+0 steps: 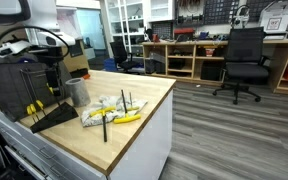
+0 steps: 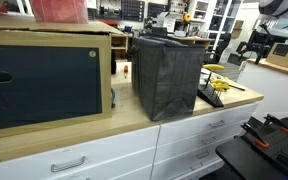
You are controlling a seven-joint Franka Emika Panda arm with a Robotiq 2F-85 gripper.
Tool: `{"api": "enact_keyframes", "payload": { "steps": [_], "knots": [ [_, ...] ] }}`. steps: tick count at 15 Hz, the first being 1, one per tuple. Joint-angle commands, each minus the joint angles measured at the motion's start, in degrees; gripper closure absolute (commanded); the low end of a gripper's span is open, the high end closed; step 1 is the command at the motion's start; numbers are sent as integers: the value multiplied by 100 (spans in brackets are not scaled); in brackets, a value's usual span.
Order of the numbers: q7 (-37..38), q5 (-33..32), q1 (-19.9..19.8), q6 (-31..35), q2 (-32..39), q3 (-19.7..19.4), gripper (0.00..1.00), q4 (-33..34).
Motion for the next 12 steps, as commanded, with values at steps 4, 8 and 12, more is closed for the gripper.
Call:
{"api": "enact_keyframes", "payload": {
  "steps": [4,8,12],
  "knots": [
    [-576,-720,68,-83,1139,-67,0,1296],
    [-1063,-997,139,-63,1708,-26,0,1870],
    [-998,-873,150,-18,1666,-54,0,1714]
  ]
}}
